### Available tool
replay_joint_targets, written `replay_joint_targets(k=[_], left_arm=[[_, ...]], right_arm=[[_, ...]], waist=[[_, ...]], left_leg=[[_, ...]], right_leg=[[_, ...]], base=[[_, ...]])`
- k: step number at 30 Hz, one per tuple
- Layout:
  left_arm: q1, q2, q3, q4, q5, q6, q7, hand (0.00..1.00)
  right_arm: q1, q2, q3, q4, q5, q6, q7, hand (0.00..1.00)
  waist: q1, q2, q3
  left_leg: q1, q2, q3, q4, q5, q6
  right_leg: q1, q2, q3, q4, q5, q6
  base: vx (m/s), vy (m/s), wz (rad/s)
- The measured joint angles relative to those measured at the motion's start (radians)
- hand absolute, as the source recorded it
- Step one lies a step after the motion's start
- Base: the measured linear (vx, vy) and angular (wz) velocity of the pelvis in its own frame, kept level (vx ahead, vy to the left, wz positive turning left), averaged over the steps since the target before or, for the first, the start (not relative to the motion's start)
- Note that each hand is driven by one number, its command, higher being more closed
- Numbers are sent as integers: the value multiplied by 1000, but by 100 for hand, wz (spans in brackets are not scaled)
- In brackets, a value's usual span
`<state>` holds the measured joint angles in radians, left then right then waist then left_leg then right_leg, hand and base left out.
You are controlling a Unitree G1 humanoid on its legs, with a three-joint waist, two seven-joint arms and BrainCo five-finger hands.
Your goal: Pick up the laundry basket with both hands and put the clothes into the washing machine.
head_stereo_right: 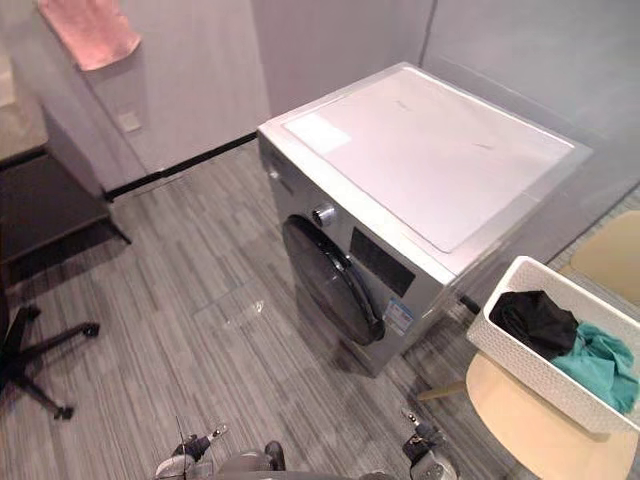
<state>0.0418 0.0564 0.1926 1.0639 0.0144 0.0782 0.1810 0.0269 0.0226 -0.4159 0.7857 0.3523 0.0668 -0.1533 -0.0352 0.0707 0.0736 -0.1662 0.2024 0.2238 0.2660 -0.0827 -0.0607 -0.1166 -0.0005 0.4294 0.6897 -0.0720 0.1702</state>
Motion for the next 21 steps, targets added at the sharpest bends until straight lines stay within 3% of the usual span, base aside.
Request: replay_joint_targets(k=[1,2,3,4,5,8,11,16,21], left_arm=[[2,3,1,1,1,0,1,0],[10,5,6,4,3,1,1,0],[8,5,11,4,4,1,1,0],[2,9,17,4,7,0,2,0],[0,37,18,2,8,-4,1,0],[-24,-14,26,0,9,1,0,0],[-21,-21,35,2,20,4,5,0],[-22,-17,28,2,46,5,7,0],[-27,-14,-7,-17,45,4,16,0]], right_arm=[[-5,1,31,-41,0,-1,0,0],[-10,1,78,-121,-2,-3,-1,0],[-17,2,93,-150,-7,-7,-1,0],[-38,3,122,-184,-14,-18,-4,0],[-48,11,139,-219,-24,-22,-10,0],[-64,-45,109,-304,-61,-24,-31,0],[-72,-99,112,-383,-81,-25,-43,0],[-79,-160,161,-479,-127,-48,-42,0],[-61,-166,363,-608,-156,-61,13,0]], waist=[[1,-11,1],[3,-11,7],[3,-19,8],[6,-48,15],[2,-105,19],[-1,-52,60],[2,-21,62],[0,-22,63],[4,-14,86]], left_leg=[[17,14,28,-16,8,-10],[42,29,78,-40,10,-13],[50,36,97,-45,11,-15],[66,43,134,-51,16,-24],[71,4,134,-64,17,-47],[75,28,27,-111,12,-67],[94,30,17,-179,63,-81],[105,13,-1,-213,85,-104],[53,-8,-14,-231,116,-95]], right_leg=[[-45,-3,-37,19,-80,-14],[-111,-39,-140,-30,-148,-20],[-137,-63,-203,-84,-152,-26],[-146,-94,-329,-253,-125,-46],[-125,-109,-374,-429,-11,-51],[-114,-68,-407,-410,-35,-81],[-116,-46,-426,-416,-30,-89],[-104,-65,-449,-436,-29,-88],[-121,-85,-464,-503,13,-79]], base=[[-22,-185,-131],[-16,-149,-97],[9,-243,-102],[31,-316,-61],[26,-322,-37],[22,-228,22],[33,-119,6],[27,9,15],[-15,39,11]])
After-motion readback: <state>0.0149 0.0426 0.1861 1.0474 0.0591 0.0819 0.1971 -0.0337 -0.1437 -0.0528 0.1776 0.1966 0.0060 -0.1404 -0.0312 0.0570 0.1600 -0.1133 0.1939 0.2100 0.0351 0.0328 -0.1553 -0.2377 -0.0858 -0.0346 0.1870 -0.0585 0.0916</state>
